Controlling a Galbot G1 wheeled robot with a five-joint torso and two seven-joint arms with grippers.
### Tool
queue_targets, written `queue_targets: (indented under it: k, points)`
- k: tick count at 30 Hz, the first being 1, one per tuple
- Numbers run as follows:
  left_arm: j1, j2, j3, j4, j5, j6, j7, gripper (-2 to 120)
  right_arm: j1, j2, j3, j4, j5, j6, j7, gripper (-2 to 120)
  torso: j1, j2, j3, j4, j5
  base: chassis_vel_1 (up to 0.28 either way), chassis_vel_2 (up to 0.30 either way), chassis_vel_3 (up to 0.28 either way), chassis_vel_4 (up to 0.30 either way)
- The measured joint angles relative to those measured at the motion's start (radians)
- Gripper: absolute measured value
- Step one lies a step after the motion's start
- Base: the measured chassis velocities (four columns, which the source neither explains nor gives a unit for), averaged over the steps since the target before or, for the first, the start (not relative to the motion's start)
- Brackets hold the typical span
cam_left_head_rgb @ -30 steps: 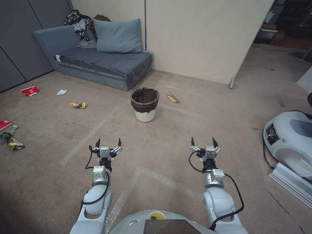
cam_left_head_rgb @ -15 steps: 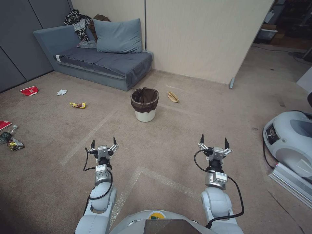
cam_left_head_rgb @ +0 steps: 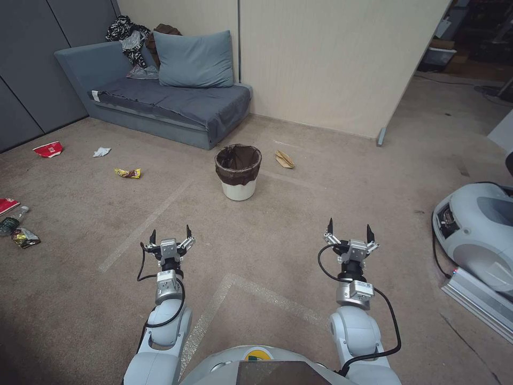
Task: Pick up the trash bin, then pick up the garbage from the floor and place it into the trash bin.
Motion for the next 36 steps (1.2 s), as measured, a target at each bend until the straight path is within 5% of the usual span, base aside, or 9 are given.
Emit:
queue_targets:
  k: [21, 36]
  points:
    - [0.001, 0.005, -0.002, -0.013, -0.003, 0.007, 0.005, 100, 0.003, -0.024, 0.007, 0.020, 0.046, -0.018, -0.028, 100, 0.000, 0.000, 0.000, -0.0002, 0.0001, -0.013, 0.014, 0.015, -0.017]
    - [0.003, 0.003, -0.004, -0.021, -0.001, 0.008, 0.006, 100, 0.006, -0.024, 0.003, 0.021, 0.049, -0.019, -0.030, 100, 0.000, 0.000, 0.000, -0.0001, 0.0000, -0.216, 0.221, 0.224, -0.216]
